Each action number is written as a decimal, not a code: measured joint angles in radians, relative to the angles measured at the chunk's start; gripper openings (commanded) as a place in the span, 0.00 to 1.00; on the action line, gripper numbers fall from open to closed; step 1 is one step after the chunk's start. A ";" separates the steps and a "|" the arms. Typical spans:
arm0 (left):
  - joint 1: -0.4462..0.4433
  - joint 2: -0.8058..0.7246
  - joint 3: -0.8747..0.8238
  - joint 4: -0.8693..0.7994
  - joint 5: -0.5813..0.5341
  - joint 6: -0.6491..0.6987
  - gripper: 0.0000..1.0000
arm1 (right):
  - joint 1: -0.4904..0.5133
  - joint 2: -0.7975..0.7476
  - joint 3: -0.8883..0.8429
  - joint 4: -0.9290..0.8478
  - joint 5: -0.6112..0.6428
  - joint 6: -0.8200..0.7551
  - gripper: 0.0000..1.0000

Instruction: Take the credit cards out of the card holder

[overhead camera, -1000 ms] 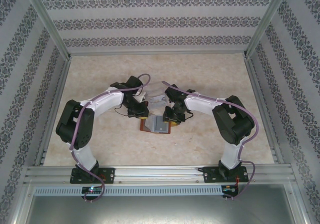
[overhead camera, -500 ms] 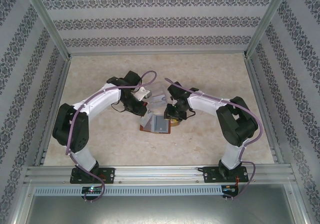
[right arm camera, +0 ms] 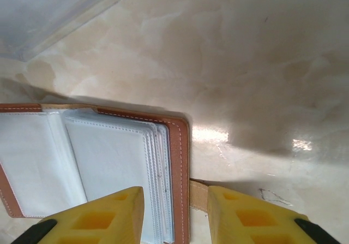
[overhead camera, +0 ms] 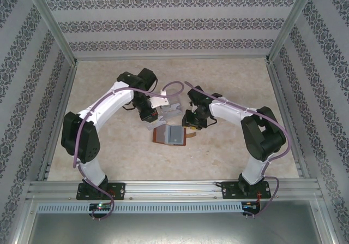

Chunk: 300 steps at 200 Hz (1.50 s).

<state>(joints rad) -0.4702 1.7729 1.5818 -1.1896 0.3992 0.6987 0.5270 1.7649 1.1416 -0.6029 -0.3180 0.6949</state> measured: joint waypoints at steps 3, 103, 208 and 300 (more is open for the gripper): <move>0.000 0.005 0.006 -0.004 -0.008 0.014 0.00 | -0.002 -0.002 0.000 0.000 0.000 0.000 0.37; 0.001 0.234 0.402 -0.067 -0.064 0.238 0.00 | -0.021 -0.034 -0.032 0.001 0.002 -0.003 0.37; 0.001 0.607 0.965 -0.298 0.000 0.155 0.00 | -0.041 -0.054 -0.055 0.008 0.008 -0.003 0.37; 0.006 0.708 0.974 -0.319 0.011 0.046 0.00 | -0.048 -0.055 -0.058 0.008 0.008 -0.011 0.37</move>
<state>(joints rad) -0.4644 2.4813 2.5553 -1.5082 0.4107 0.7444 0.4793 1.7103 1.0832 -0.5949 -0.3103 0.6838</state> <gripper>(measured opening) 0.042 0.366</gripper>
